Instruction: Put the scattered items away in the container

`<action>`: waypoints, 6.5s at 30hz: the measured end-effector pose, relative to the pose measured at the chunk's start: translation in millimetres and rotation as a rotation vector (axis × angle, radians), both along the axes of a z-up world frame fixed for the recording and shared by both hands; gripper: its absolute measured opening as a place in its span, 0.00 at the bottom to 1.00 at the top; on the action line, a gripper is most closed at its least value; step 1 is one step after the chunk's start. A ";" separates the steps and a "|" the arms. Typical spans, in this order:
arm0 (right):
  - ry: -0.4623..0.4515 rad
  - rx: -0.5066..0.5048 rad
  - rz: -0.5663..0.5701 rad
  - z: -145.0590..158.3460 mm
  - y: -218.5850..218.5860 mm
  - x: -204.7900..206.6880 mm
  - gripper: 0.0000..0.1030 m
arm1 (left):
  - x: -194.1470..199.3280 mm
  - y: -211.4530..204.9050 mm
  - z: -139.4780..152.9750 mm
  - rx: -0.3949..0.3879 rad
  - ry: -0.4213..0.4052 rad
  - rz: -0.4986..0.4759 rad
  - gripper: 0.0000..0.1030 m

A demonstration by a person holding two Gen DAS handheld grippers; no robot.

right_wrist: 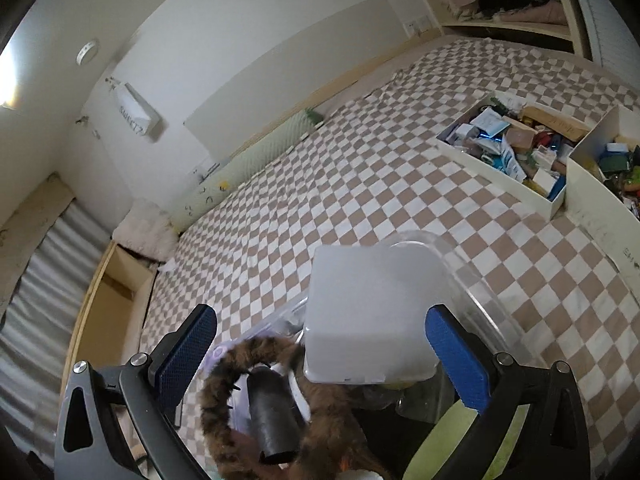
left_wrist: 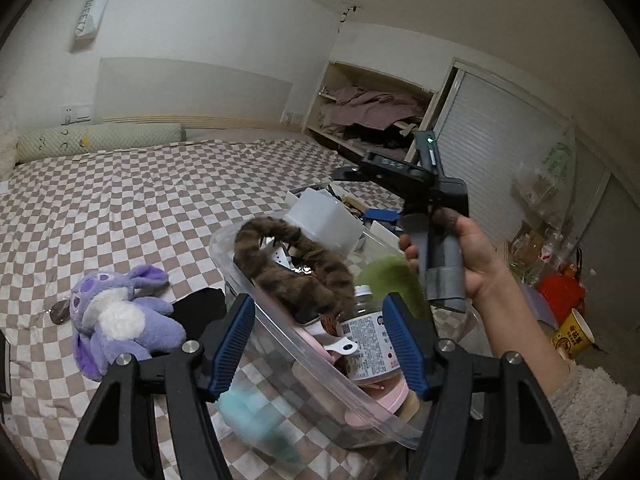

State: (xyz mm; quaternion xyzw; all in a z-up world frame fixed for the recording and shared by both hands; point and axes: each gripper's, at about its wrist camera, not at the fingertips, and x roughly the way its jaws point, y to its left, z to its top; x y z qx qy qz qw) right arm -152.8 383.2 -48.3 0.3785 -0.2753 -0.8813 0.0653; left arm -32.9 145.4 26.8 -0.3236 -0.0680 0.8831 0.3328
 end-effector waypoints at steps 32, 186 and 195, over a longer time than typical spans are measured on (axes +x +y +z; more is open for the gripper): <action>-0.053 0.074 -0.053 -33.1 -0.8 -10.5 1.00 | -5.9 -32.2 -224.2 -0.565 -0.675 0.098 0.92; -0.242 -0.270 -0.039 -219.8 -80.8 282.7 0.31 | 19.0 -1.5 -239.6 -0.114 -0.571 -0.550 0.86; -0.235 -0.405 -0.078 -239.3 -57.0 279.0 0.31 | 36.7 0.2 -244.1 -0.052 -0.635 -0.581 0.87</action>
